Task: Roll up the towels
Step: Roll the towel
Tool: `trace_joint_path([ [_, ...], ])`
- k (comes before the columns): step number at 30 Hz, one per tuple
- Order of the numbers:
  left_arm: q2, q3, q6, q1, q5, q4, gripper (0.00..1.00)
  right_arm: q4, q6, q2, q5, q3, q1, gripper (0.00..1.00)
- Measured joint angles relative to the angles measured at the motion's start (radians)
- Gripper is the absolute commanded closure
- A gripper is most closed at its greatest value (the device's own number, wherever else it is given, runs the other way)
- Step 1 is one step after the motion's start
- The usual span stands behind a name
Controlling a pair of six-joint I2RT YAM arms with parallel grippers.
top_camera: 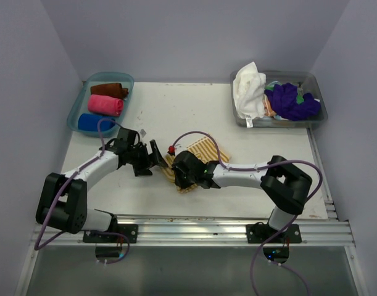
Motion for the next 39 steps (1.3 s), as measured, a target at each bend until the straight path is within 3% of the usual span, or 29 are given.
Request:
trace_joint_path([
  [12,0.041,-0.088,-0.155,-0.051,-0.016,0.216,0.12,0.057,0.043,-0.005,-0.061,-0.024,-0.014,1.00],
  [21,0.133,-0.101,-0.224,-0.058,-0.051,0.373,0.28,0.065,0.056,-0.005,-0.086,-0.030,-0.023,1.00],
  [23,0.152,-0.097,-0.240,-0.062,-0.048,0.402,0.34,0.066,0.056,-0.005,-0.090,-0.030,-0.025,1.00],
  [26,0.186,-0.081,-0.250,-0.073,-0.055,0.415,0.50,0.068,0.056,-0.005,-0.094,-0.030,-0.026,1.00],
  [27,0.198,-0.077,-0.253,-0.075,-0.058,0.417,0.62,0.068,0.056,-0.005,-0.096,-0.030,-0.026,1.00],
  [29,0.216,-0.070,-0.261,-0.079,-0.063,0.416,0.74,0.070,0.056,-0.005,-0.100,-0.030,-0.027,1.00],
  [31,0.228,-0.067,-0.266,-0.081,-0.064,0.410,0.94,0.071,0.055,-0.005,-0.106,-0.030,-0.029,1.00],
  [32,0.229,-0.065,-0.270,-0.081,-0.064,0.409,1.00,0.069,0.054,-0.005,-0.108,-0.029,-0.029,0.96],
  [34,0.230,-0.060,-0.266,-0.082,-0.060,0.406,1.00,0.052,0.051,-0.005,-0.109,-0.018,-0.029,0.81],
  [35,0.230,-0.056,-0.266,-0.083,-0.060,0.400,1.00,0.042,0.050,-0.007,-0.109,-0.011,-0.029,0.67],
  [38,0.230,-0.047,-0.264,-0.083,-0.061,0.379,1.00,-0.016,0.036,-0.031,-0.090,0.011,-0.021,0.50],
  [39,0.230,-0.042,-0.263,-0.083,-0.062,0.369,1.00,-0.040,0.031,-0.041,-0.072,0.024,-0.014,0.49],
])
